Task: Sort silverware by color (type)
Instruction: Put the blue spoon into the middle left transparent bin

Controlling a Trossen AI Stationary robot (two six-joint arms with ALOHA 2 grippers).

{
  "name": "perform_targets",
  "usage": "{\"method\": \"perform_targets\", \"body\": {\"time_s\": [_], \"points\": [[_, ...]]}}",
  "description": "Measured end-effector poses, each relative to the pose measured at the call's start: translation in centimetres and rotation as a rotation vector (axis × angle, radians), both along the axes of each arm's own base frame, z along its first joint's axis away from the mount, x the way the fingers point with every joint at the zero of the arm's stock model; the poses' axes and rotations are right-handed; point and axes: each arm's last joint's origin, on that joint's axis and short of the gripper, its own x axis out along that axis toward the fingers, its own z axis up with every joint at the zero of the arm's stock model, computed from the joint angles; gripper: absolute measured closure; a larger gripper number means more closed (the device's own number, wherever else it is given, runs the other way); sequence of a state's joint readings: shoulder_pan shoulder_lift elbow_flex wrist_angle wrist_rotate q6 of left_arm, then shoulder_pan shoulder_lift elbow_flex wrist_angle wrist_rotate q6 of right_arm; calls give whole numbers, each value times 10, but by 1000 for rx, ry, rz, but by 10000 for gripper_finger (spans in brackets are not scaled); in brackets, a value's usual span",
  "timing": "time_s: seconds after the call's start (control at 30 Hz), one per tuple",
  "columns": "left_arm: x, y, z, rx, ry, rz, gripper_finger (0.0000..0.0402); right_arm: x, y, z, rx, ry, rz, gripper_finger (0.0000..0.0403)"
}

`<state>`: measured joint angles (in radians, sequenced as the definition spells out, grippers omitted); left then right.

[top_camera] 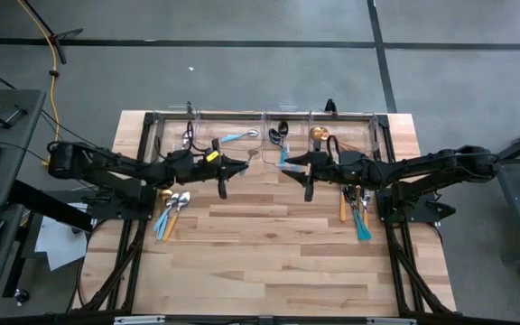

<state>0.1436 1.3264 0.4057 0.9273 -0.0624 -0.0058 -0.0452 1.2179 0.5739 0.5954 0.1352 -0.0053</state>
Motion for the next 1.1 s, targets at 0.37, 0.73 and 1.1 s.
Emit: {"method": "perform_targets", "body": {"time_s": [0.37,0.73,1.1], "points": [[1,0,2,4,-31,7,391,0,0,-1,5,11,-1,258],[28,34,36,-70,198,234,396,0,0,-1,-20,14,1,258],[37,129,75,-19,813,481,397,0,0,-3,-26,36,1,258]]}}
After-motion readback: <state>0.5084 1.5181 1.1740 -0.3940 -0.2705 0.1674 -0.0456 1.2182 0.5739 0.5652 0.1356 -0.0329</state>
